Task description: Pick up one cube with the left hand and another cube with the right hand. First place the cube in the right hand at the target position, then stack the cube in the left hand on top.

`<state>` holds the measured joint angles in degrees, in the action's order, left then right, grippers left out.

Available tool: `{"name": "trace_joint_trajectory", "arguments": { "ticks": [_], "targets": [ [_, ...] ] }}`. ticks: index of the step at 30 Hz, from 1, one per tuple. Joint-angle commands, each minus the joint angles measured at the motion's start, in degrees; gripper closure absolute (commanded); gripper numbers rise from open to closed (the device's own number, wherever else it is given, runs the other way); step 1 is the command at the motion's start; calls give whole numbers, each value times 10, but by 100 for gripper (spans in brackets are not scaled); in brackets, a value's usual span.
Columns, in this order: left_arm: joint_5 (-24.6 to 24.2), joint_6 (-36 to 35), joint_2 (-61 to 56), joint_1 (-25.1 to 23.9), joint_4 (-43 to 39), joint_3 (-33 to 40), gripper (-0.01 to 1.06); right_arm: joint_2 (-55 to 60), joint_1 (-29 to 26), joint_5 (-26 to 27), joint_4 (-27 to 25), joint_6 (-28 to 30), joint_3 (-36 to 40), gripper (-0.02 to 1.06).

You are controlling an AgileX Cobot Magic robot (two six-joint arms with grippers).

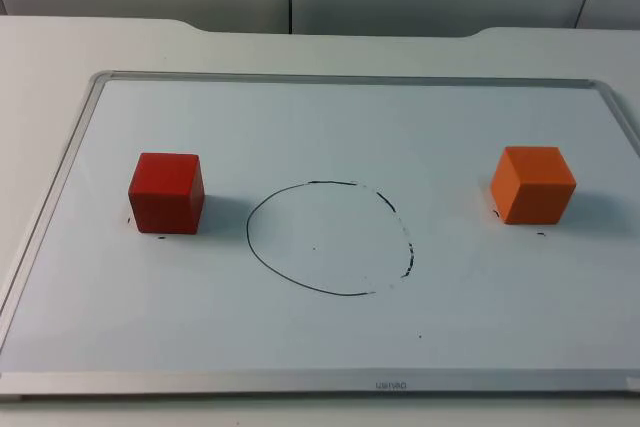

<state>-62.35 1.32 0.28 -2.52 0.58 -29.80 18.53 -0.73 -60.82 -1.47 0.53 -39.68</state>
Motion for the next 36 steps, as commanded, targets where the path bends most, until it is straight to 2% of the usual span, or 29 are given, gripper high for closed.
{"name": "trace_joint_trajectory", "arguments": {
  "ticks": [1, 5, 12, 18, 24, 26, 29, 32, 36],
  "targets": [
    [5, -3, -3, 4, 1, 4, 0, 47, -4, 11, -3, 10, -23, 0],
    [5, -3, -3, 4, 1, 4, 0, 126, -4, 13, -5, 15, -63, 0],
    [5, -3, -3, 4, 1, 4, 0, 290, -4, 33, -86, 73, -157, 5],
    [5, -3, -3, 4, 1, 4, 0, 383, 8, 42, -93, 80, -210, 5],
    [5, -3, -3, 4, 1, 4, 0, 490, 65, 59, -83, 74, -274, 5],
    [5, -3, -3, 4, 1, 4, 0, 539, 106, 66, -53, 44, -297, 6],
    [5, -3, -3, 4, 1, 4, 0, 569, 129, 71, -28, 26, -307, 6],
    [5, -3, -3, 4, 1, 4, 0, 628, 183, 90, 20, -26, -312, 6],
    [5, -3, -3, 4, 1, 4, 0, 676, 198, 100, 25, -44, -312, 6]
  ]
}}
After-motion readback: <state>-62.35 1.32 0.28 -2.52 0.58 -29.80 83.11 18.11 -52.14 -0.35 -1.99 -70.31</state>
